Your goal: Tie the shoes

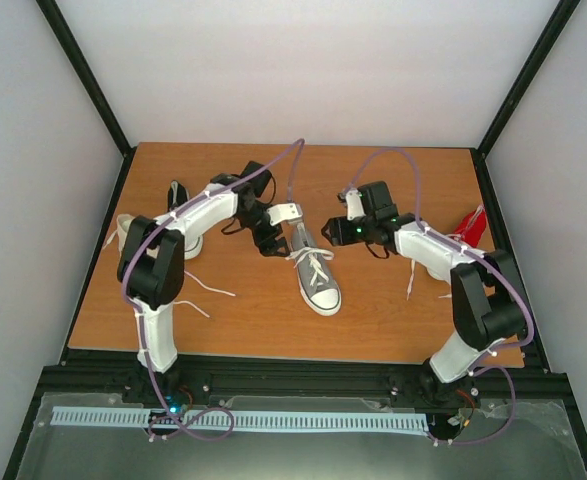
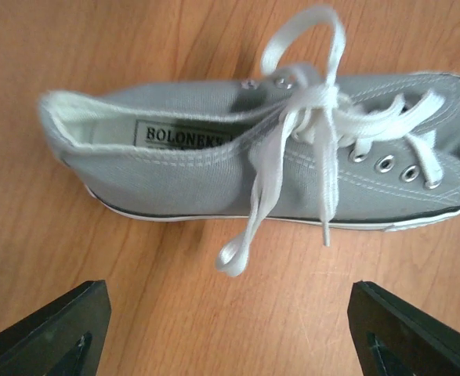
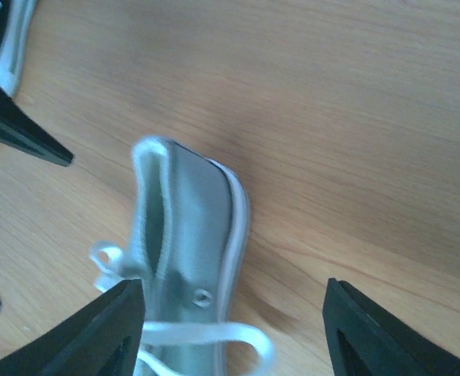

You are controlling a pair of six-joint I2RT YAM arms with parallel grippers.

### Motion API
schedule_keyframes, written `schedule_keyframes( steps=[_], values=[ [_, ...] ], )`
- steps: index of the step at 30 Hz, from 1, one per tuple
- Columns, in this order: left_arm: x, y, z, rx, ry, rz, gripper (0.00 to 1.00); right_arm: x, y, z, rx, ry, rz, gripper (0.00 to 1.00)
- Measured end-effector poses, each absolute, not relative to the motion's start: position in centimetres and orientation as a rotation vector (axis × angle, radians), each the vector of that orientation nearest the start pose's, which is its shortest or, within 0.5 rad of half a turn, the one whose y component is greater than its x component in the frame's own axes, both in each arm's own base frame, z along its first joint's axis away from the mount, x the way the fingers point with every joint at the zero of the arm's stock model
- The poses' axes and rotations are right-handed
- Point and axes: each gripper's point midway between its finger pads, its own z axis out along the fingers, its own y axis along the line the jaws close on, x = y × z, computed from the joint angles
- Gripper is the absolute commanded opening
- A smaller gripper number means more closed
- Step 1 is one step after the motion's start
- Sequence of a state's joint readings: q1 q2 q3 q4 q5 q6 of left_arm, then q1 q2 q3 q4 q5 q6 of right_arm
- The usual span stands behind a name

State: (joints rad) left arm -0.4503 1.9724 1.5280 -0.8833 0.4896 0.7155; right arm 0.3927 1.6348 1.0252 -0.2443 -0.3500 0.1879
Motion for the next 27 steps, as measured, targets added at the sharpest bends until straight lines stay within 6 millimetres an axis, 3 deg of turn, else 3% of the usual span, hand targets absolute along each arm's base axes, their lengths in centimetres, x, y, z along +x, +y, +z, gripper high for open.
schedule_keyframes(
  steps=[3,6,8,13,21,27],
  values=[
    [35.0,-25.9,10.5,1.593,2.242,-0.634,0.87,37.1,23.8,12.1,-0.475,2.401,0.684,0.64],
    [34.8,-25.8,11.2,1.591,2.246,-0.639,0.82,37.0,25.7,13.0,-0.518,2.372,0.669,0.36],
    [34.5,-25.6,11.2,1.590,2.260,-0.646,0.76,36.6,26.4,13.1,-0.546,2.365,0.655,0.27],
    [33.9,-25.3,10.6,1.561,2.306,-0.671,0.58,33.9,26.8,12.2,-0.598,2.391,0.675,0.24],
    [34.0,-25.8,10.0,1.501,2.323,-0.714,0.60,29.4,26.1,9.9,-0.676,2.469,0.744,0.24],
    [33.9,-25.7,8.2,1.493,2.358,-0.723,0.60,29.2,26.6,8.9,-0.708,2.487,0.760,0.24]
  ],
)
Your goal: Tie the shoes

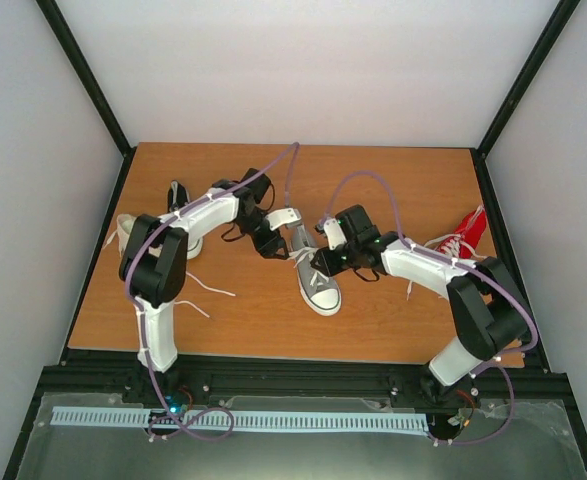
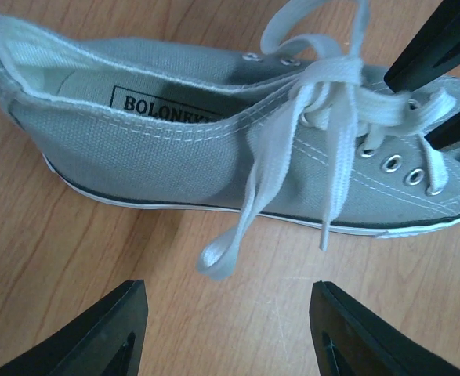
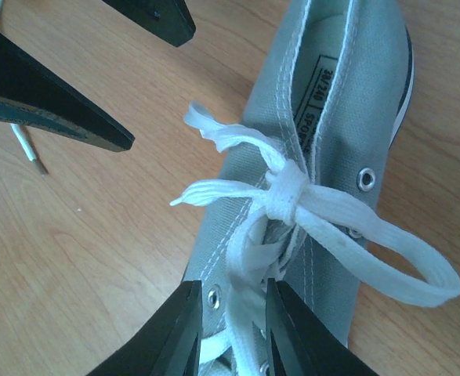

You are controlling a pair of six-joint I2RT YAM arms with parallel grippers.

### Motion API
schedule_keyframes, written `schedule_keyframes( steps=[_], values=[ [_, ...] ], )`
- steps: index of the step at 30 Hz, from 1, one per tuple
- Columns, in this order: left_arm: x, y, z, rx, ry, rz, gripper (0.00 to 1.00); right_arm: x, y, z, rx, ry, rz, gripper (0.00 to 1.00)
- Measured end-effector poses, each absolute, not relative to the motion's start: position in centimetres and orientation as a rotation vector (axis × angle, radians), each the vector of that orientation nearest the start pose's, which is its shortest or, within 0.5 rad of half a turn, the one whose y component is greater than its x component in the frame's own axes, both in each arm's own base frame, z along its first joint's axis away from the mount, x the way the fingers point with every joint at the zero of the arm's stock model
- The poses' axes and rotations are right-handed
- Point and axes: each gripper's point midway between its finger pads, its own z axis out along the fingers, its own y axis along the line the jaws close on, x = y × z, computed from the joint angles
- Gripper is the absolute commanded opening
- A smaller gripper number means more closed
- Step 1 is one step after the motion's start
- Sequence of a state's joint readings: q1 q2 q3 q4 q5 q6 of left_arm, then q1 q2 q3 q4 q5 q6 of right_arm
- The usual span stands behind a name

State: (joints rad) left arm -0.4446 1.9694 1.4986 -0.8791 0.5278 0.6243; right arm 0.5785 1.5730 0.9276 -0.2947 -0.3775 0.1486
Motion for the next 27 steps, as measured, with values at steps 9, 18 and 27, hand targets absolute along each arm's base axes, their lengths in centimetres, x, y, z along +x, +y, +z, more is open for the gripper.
schedule_keyframes(
  steps=[9,18,27],
  values=[
    [33.9,-25.9,7.0,1.486,2.380,-0.744,0.60,29.7,26.6,8.0,-0.712,2.505,0.724,0.25],
    [38.6,-27.9,9.1,1.370,2.352,-0.710,0.77,30.3,26.6,8.5,-0.722,2.484,0.697,0.22],
    [40.7,-28.6,7.8,1.303,2.387,-0.702,0.68,30.1,26.7,8.5,-0.744,2.478,0.714,0.03]
  ],
)
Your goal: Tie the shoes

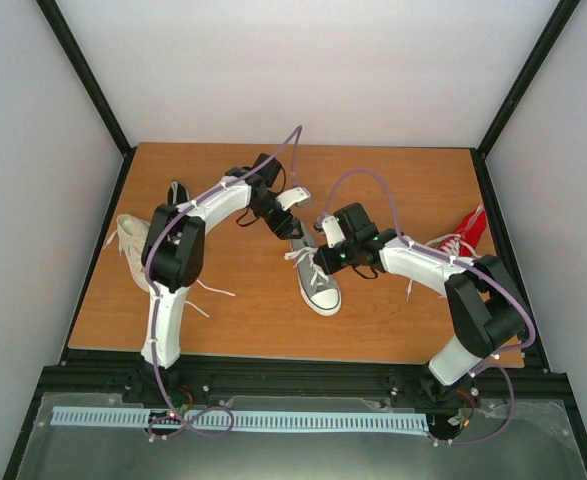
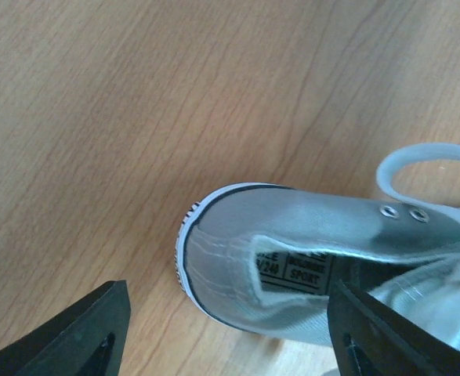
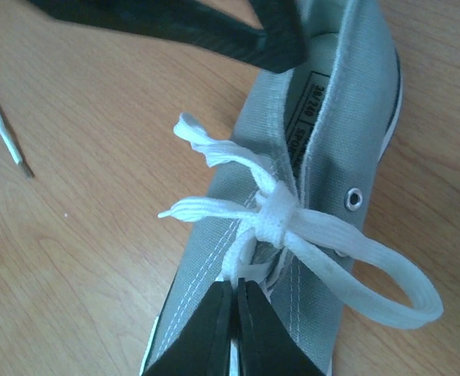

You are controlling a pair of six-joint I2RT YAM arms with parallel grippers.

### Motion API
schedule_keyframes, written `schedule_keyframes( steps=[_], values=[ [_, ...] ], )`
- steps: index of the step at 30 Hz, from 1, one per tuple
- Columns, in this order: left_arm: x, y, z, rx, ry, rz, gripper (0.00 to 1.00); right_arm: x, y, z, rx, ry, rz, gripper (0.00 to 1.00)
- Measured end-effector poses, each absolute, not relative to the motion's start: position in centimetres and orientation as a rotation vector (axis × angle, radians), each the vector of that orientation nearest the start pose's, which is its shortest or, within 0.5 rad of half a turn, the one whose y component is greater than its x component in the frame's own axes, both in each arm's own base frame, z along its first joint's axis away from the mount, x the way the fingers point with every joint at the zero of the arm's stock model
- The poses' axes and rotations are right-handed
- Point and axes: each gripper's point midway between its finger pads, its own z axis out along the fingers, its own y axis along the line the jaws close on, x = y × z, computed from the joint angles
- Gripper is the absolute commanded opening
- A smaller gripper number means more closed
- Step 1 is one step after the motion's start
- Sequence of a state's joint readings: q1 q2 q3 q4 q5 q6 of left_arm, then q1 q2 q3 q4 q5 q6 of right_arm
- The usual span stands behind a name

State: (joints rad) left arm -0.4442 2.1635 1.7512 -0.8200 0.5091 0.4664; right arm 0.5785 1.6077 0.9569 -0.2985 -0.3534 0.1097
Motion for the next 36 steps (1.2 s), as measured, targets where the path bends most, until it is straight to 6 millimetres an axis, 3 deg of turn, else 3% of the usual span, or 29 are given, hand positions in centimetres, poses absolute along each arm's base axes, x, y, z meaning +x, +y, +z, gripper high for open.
schedule_keyframes(
  steps=[5,10,14,26,30,36],
  values=[
    [41.0,-28.7,6.7,1.284,2.412,-0.706,0.47,29.9,26.7,8.4,-0.746,2.489,0.716,0.03],
    [40.8,-29.2,7.0,1.258,2.415,-0.751,0.15,29.4,26.5,8.2,-0.749,2.510,0.721,0.03],
    [40.9,-29.2,7.1,1.242,2.422,-0.756,0.01,28.8,26.3,8.5,-0.750,2.523,0.730,0.03],
    [41.1,-29.2,7.0,1.227,2.427,-0.749,0.01,25.3,24.1,8.1,-0.731,2.600,0.735,0.03],
    [41.1,-29.2,7.1,1.226,2.424,-0.746,0.01,25.0,23.9,8.0,-0.724,2.618,0.727,0.22],
    [41.2,-29.3,7.1,1.226,2.421,-0.744,0.01,26.2,23.1,9.1,-0.612,2.617,0.623,0.27]
  ],
)
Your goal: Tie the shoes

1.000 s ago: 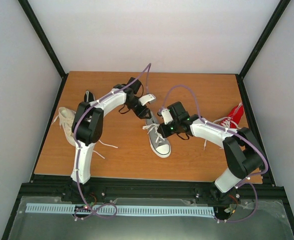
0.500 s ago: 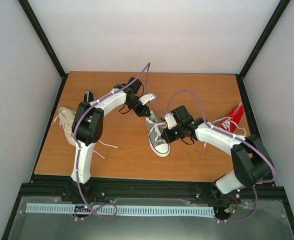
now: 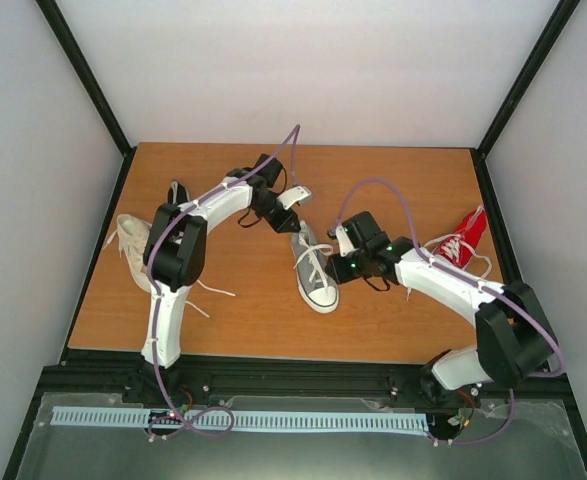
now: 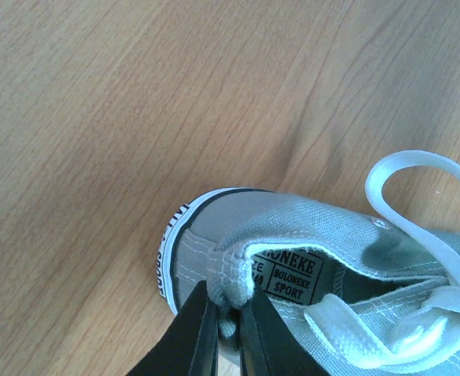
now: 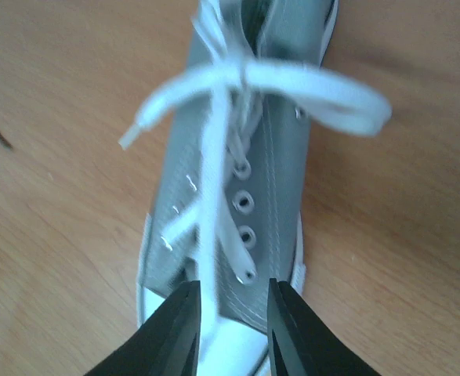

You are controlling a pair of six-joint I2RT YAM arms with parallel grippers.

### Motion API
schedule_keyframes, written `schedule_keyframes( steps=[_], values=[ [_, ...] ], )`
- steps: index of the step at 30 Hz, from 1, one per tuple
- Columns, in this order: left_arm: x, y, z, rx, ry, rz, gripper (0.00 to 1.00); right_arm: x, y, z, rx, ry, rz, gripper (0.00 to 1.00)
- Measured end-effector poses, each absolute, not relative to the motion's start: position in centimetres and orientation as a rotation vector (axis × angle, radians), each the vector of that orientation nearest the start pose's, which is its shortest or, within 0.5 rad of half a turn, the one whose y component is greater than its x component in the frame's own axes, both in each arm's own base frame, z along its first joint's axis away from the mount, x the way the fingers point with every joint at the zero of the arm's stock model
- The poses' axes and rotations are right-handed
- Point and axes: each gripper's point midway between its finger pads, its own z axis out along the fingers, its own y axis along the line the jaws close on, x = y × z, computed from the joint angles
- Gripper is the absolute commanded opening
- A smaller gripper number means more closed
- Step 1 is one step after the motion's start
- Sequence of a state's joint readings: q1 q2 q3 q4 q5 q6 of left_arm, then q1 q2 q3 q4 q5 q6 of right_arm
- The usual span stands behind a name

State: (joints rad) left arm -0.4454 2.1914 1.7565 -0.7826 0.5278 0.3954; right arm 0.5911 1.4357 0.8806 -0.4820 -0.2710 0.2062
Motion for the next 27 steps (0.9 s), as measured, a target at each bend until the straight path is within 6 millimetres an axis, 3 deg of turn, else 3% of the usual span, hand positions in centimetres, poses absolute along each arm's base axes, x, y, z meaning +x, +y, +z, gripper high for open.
schedule_keyframes(
  steps=[3,6,8,11,16,23,27],
  values=[
    [41.2,-29.3,7.1,1.225,2.421,-0.744,0.01,27.1,24.1,11.5,-0.548,2.530,0.550,0.29],
    [41.2,-29.3,7.1,1.225,2.421,-0.744,0.01,27.2,26.7,13.6,-0.506,2.450,0.546,0.33],
    [41.2,-29.3,7.0,1.225,2.421,-0.745,0.01,27.1,28.4,14.0,-0.471,2.436,0.563,0.34],
    [41.3,-29.3,6.9,1.224,2.421,-0.748,0.01,27.3,30.0,12.8,-0.389,2.469,0.584,0.34],
    [41.2,-29.3,6.9,1.221,2.422,-0.752,0.01,28.2,29.8,9.8,-0.231,2.547,0.536,0.40],
    [41.2,-29.4,7.0,1.220,2.421,-0.756,0.01,29.3,30.6,8.9,-0.148,2.552,0.541,0.30],
    [41.2,-29.4,7.0,1.220,2.422,-0.756,0.01,29.7,30.8,8.9,-0.124,2.539,0.549,0.30]
  ],
)
